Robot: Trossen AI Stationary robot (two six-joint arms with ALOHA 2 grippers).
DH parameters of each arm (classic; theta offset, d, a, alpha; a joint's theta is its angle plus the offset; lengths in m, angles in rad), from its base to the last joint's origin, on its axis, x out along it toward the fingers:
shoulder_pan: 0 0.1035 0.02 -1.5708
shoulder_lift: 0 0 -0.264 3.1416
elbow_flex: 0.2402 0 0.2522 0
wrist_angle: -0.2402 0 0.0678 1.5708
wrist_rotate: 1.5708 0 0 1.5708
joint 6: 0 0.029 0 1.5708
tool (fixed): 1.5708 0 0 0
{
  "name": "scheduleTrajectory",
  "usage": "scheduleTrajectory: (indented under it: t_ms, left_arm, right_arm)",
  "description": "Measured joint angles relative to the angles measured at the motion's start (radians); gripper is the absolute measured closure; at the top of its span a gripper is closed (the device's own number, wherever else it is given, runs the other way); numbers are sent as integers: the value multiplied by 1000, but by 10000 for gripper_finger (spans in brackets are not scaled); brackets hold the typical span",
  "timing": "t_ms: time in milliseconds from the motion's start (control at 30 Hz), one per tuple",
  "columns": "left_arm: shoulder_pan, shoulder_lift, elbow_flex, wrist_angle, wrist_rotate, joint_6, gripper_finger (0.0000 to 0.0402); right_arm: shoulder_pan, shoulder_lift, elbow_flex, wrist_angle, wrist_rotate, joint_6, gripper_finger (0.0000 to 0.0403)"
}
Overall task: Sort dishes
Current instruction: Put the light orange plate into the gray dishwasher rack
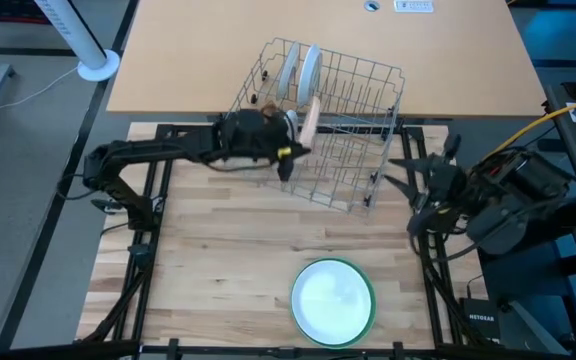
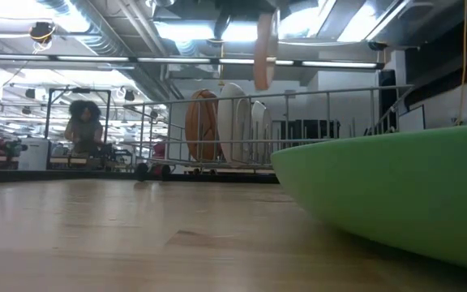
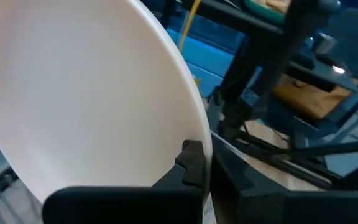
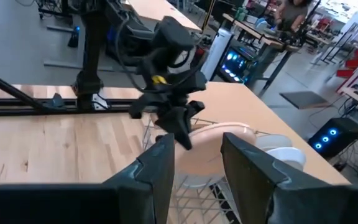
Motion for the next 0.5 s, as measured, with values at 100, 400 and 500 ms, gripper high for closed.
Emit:
scheduleTrajectory:
  t_ms: [100,400,500]
  left_arm:
    - [64,6,0,1,64,-25,401]
    - [136,56,0,10,256,-16,401]
    - [138,91,0,11,281,-13,401]
  right_arm:
    - [0,-24,0,0,0,-19,265]
    - [0,-73,0,0,35,-67,265]
    - [0,-81,0,1,59,-87,265]
